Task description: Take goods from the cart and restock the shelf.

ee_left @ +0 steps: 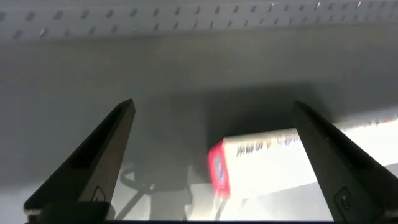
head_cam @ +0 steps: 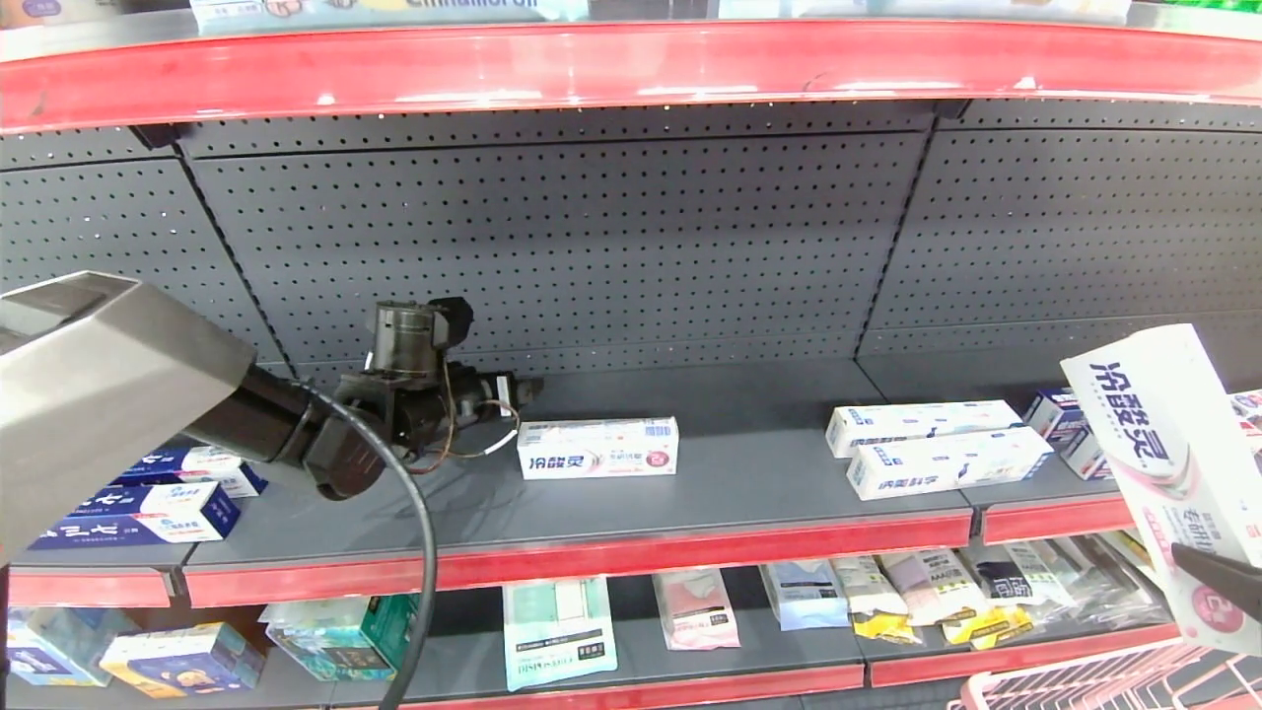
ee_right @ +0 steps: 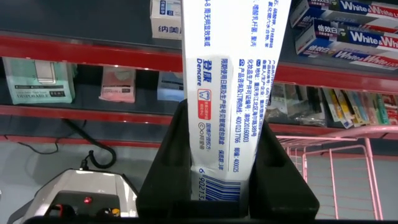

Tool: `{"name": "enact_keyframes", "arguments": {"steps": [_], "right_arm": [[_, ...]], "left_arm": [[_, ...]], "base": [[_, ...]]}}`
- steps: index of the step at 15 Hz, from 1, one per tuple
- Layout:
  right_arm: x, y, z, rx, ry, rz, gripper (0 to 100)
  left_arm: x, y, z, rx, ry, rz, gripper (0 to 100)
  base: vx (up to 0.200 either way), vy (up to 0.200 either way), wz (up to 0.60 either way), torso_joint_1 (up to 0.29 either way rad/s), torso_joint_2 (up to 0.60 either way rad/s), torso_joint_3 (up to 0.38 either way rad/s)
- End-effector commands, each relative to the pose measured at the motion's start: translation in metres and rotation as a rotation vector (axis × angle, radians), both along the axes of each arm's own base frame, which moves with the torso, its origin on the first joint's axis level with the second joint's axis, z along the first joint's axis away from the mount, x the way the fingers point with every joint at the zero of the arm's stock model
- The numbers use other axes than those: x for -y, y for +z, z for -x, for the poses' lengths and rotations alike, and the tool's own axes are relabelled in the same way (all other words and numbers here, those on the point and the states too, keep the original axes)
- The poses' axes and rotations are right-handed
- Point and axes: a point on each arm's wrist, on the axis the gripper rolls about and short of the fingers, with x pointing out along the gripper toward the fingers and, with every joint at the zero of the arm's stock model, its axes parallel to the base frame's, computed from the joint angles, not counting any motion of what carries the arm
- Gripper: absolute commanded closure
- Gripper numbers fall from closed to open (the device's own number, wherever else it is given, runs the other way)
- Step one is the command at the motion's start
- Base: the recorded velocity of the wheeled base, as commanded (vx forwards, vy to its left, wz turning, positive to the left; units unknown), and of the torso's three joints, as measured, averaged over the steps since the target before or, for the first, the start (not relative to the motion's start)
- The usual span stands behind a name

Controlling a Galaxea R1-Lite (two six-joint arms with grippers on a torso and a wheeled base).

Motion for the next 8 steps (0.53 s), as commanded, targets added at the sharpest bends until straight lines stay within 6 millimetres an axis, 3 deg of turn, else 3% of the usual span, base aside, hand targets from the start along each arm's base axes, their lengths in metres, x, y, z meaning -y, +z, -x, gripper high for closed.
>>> {"name": "enact_keyframes", "arguments": {"steps": [1, 8], "right_arm": [[0.000, -0.001, 0.000, -0.002, 0.008, -0.002, 100], [0.000, -0.004, 0.001, -0.013, 0.011, -0.001, 100]], "left_arm": [[0.011, -0.015, -0.014, -0.026, -0.025, -0.003, 0], [0.041, -0.015, -0.033, -0.045, -0.082, -0.005, 0]], "base": [[0.000, 0.000, 0.00, 0.000, 0.00, 0.000], [0.000, 0.000, 0.00, 0.000, 0.00, 0.000]]}}
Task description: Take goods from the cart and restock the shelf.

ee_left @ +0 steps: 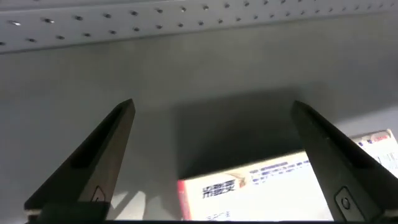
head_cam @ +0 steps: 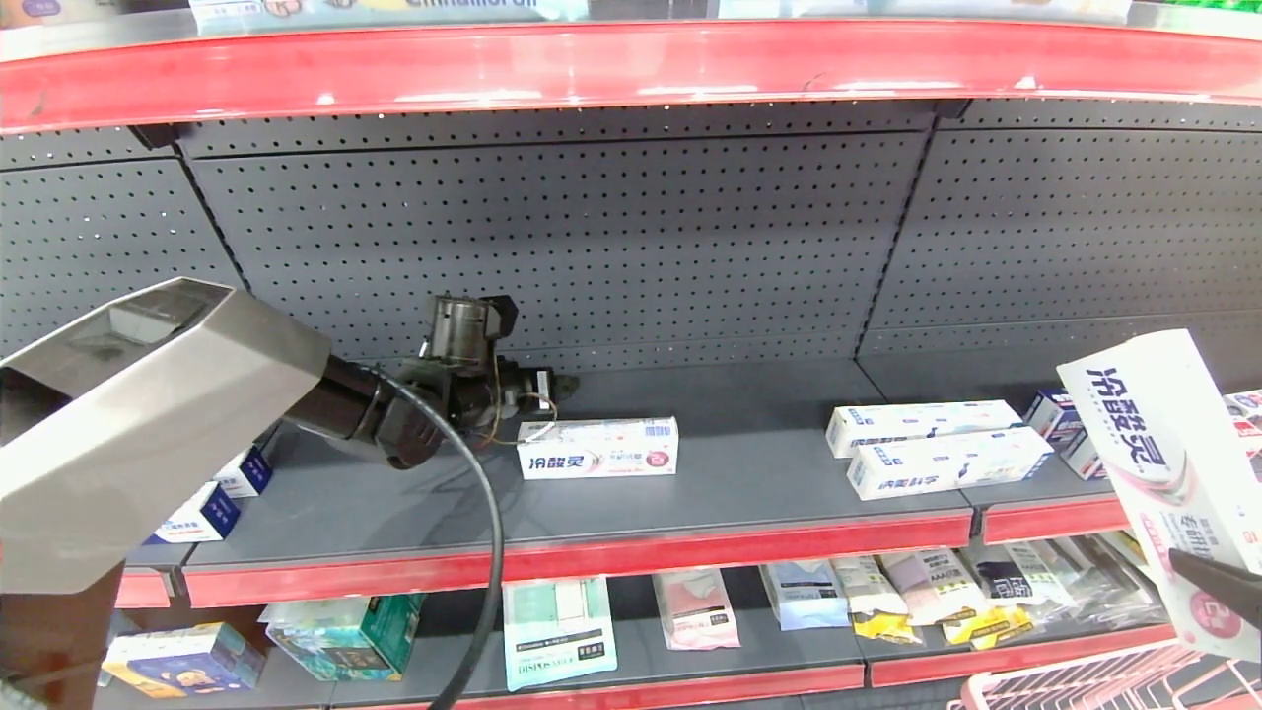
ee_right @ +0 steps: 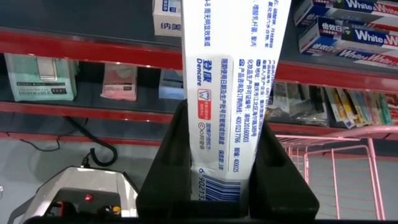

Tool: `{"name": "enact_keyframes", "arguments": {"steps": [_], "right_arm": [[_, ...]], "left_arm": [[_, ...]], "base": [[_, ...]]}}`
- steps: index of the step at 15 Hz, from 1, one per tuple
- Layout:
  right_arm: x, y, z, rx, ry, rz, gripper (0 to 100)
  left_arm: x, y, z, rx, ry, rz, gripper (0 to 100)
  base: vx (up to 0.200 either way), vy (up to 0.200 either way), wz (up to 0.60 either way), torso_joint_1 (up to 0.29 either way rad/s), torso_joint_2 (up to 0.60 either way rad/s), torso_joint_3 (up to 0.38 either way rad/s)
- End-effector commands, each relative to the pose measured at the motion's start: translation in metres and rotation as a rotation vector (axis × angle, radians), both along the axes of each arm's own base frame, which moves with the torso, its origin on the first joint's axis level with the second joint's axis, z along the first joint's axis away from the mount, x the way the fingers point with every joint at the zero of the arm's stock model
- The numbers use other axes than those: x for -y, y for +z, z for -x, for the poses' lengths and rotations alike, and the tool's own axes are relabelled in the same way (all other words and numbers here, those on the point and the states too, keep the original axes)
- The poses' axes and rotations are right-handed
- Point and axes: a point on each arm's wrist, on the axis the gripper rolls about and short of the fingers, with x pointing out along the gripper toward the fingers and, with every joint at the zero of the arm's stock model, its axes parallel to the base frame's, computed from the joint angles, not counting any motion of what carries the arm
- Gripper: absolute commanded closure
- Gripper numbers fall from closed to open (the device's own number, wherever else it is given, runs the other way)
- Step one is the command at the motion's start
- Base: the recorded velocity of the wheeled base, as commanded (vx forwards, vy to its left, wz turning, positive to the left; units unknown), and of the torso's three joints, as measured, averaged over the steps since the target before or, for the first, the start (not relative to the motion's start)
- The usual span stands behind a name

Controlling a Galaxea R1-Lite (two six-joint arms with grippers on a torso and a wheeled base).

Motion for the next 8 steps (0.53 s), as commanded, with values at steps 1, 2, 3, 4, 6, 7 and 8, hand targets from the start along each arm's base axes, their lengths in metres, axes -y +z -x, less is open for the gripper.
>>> {"name": "enact_keyframes", "arguments": {"steps": [1, 2, 3, 4, 6, 7, 8], "right_arm": [[0.000, -0.002, 0.001, -0.009, 0.002, 0.003, 100], [0.000, -0.003, 0.001, -0.010, 0.002, 0.003, 100], [0.000, -0.003, 0.001, -0.009, 0.002, 0.003, 100], [0.000, -0.003, 0.001, -0.010, 0.002, 0.003, 100], [0.000, -0.004, 0.001, -0.015, 0.005, 0.003, 100], [0.000, -0.005, 0.001, -0.016, 0.005, 0.004, 100], [-0.001, -0.005, 0.001, -0.018, 0.010, 0.003, 100]], "left_arm": [[0.013, -0.003, -0.004, -0.009, -0.029, 0.001, 0], [0.018, -0.004, -0.005, -0.016, -0.044, 0.002, 0], [0.020, -0.004, -0.008, -0.017, -0.046, 0.002, 0], [0.021, -0.006, -0.009, -0.022, -0.047, 0.000, 0], [0.028, -0.014, -0.014, -0.039, -0.045, -0.011, 0], [0.031, -0.016, -0.015, -0.045, -0.041, -0.019, 0], [0.037, -0.016, -0.017, -0.043, -0.046, -0.020, 0]], "base": [[0.000, 0.000, 0.00, 0.000, 0.00, 0.000], [0.000, 0.000, 0.00, 0.000, 0.00, 0.000], [0.000, 0.000, 0.00, 0.000, 0.00, 0.000], [0.000, 0.000, 0.00, 0.000, 0.00, 0.000], [0.000, 0.000, 0.00, 0.000, 0.00, 0.000], [0.000, 0.000, 0.00, 0.000, 0.00, 0.000], [0.000, 0.000, 0.00, 0.000, 0.00, 0.000]]}}
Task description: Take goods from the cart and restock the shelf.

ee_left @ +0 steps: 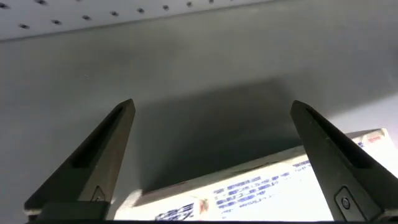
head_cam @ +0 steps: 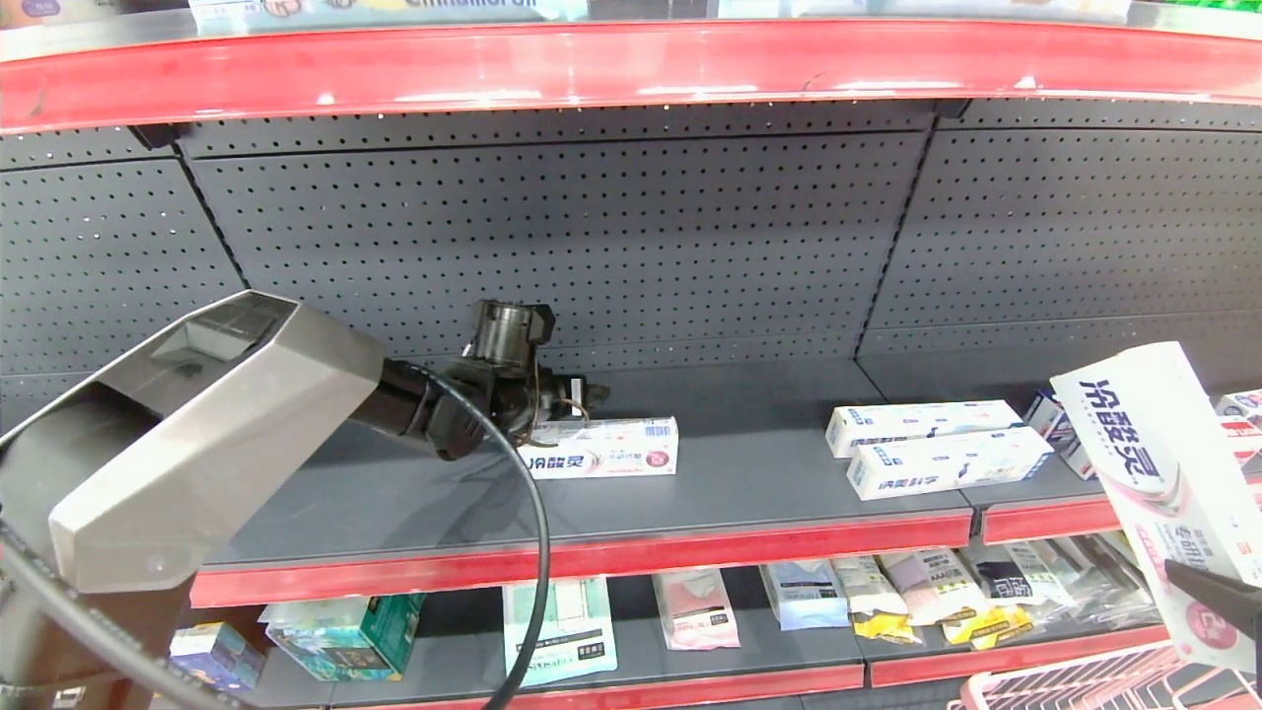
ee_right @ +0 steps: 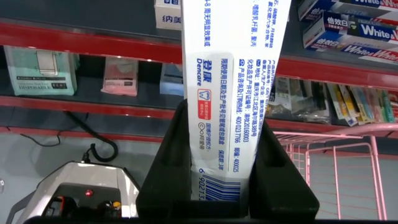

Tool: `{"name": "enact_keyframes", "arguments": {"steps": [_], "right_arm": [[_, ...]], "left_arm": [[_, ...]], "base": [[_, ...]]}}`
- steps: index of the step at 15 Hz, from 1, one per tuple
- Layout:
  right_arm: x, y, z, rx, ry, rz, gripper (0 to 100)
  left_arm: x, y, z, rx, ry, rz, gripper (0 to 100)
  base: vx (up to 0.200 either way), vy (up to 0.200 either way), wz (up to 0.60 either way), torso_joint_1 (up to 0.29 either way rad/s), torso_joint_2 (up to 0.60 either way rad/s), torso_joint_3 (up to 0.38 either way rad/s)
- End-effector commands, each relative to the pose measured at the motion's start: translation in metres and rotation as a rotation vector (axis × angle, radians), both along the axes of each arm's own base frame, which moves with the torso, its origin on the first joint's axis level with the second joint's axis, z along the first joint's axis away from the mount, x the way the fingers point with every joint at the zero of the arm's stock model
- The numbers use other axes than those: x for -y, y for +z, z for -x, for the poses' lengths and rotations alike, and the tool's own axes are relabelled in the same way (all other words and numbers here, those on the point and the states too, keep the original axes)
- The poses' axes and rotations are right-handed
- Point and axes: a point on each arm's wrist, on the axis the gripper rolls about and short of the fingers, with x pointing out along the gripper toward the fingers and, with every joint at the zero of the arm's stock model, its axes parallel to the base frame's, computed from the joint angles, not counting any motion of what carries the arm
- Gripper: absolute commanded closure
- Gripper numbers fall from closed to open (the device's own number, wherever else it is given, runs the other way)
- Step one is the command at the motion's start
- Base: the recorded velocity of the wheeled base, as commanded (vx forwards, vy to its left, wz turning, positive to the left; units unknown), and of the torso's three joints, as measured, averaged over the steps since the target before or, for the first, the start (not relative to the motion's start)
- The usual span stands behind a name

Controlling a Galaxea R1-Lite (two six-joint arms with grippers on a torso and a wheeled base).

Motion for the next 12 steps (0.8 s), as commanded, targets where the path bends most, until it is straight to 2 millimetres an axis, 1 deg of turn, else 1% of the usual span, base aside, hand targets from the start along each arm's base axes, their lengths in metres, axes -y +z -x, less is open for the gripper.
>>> {"name": "enact_keyframes", "arguments": {"steps": [1, 4, 8, 12], "right_arm": [[-0.001, -0.001, 0.000, -0.005, 0.008, 0.001, 100], [-0.002, -0.003, -0.002, -0.021, 0.016, 0.003, 100], [-0.003, -0.005, -0.005, -0.038, 0.027, 0.004, 100], [-0.004, -0.005, -0.007, -0.045, 0.036, -0.001, 100]], "left_arm": [[0.010, -0.005, -0.007, 0.005, 0.004, -0.005, 0], [0.015, -0.009, -0.016, 0.013, 0.008, -0.003, 0], [0.018, -0.010, -0.024, -0.012, 0.011, -0.016, 0], [0.024, -0.008, -0.041, 0.007, 0.027, 0.014, 0]], "base": [[0.000, 0.000, 0.00, 0.000, 0.00, 0.000], [0.000, 0.000, 0.00, 0.000, 0.00, 0.000], [0.000, 0.000, 0.00, 0.000, 0.00, 0.000], [0.000, 0.000, 0.00, 0.000, 0.00, 0.000]]}}
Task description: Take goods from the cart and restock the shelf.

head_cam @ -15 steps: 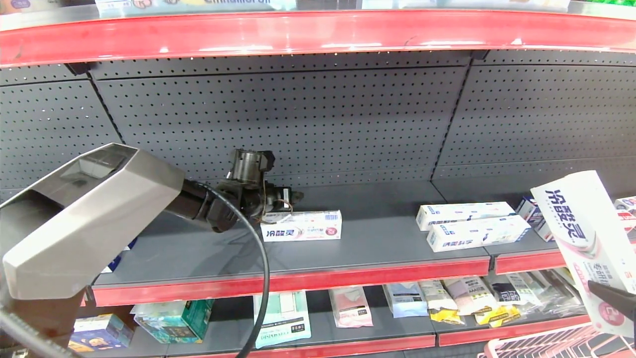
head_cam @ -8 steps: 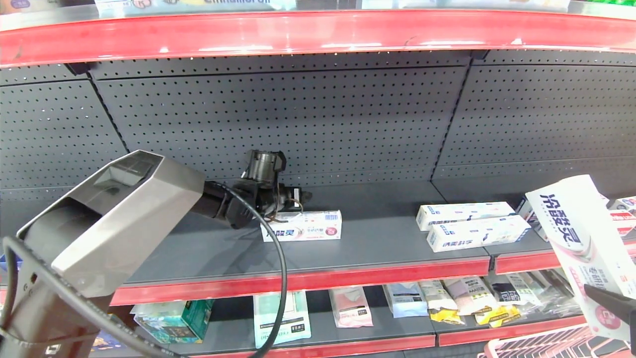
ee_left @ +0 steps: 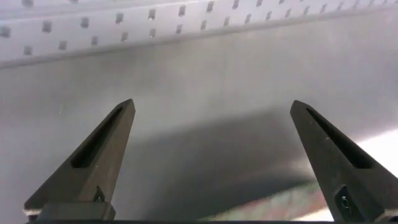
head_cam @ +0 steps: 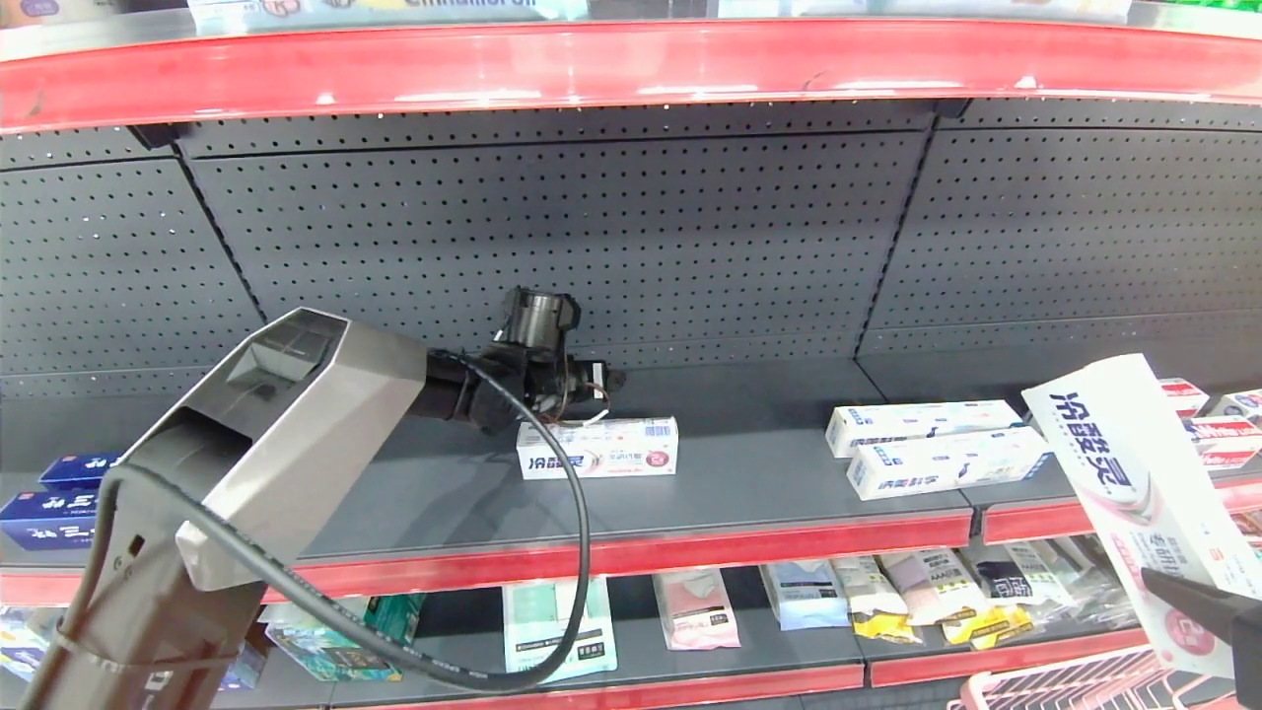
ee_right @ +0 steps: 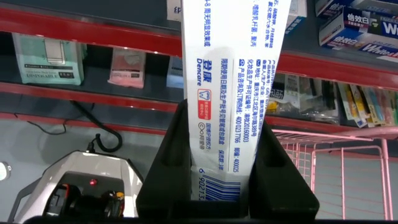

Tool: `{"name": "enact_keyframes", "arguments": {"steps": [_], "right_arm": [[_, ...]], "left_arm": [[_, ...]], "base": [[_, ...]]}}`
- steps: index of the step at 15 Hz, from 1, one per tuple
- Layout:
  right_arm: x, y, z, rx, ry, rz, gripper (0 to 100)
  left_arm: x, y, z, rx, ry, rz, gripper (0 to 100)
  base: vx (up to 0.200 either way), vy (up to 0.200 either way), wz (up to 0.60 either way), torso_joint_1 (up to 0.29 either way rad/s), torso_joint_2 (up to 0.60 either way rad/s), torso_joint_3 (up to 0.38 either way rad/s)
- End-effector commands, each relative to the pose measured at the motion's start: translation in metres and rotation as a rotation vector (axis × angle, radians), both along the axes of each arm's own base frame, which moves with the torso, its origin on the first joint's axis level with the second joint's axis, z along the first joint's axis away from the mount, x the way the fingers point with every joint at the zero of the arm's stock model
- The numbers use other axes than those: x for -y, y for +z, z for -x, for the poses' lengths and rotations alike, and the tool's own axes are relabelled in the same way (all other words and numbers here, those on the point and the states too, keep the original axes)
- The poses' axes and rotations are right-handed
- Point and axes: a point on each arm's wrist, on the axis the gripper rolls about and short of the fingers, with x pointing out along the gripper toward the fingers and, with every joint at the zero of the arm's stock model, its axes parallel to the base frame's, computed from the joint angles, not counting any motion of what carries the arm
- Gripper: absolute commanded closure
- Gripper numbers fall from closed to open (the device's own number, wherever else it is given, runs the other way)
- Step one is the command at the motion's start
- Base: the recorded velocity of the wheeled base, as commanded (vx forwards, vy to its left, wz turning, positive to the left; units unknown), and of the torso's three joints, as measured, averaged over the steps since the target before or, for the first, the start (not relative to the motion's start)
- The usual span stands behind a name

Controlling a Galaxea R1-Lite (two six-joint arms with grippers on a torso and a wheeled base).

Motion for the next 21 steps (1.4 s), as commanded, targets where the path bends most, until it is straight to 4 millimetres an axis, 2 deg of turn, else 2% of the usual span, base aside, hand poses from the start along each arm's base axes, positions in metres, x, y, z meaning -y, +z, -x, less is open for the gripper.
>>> {"name": "enact_keyframes", "arguments": {"steps": [1, 17, 21], "right_arm": [[0.000, -0.001, -0.001, -0.006, 0.000, 0.001, 100], [-0.001, -0.003, -0.003, -0.022, 0.005, 0.002, 100], [-0.001, -0.004, -0.004, -0.030, 0.011, 0.000, 100]], "left_arm": [[0.003, -0.005, -0.008, 0.008, 0.003, 0.004, 0], [0.003, -0.018, 0.000, -0.151, -0.079, 0.031, 0], [0.003, -0.015, 0.000, -0.154, -0.116, 0.048, 0]], "base": [[0.000, 0.000, 0.00, 0.000, 0.00, 0.000], [0.000, 0.000, 0.00, 0.000, 0.00, 0.000], [0.000, 0.000, 0.00, 0.000, 0.00, 0.000]]}}
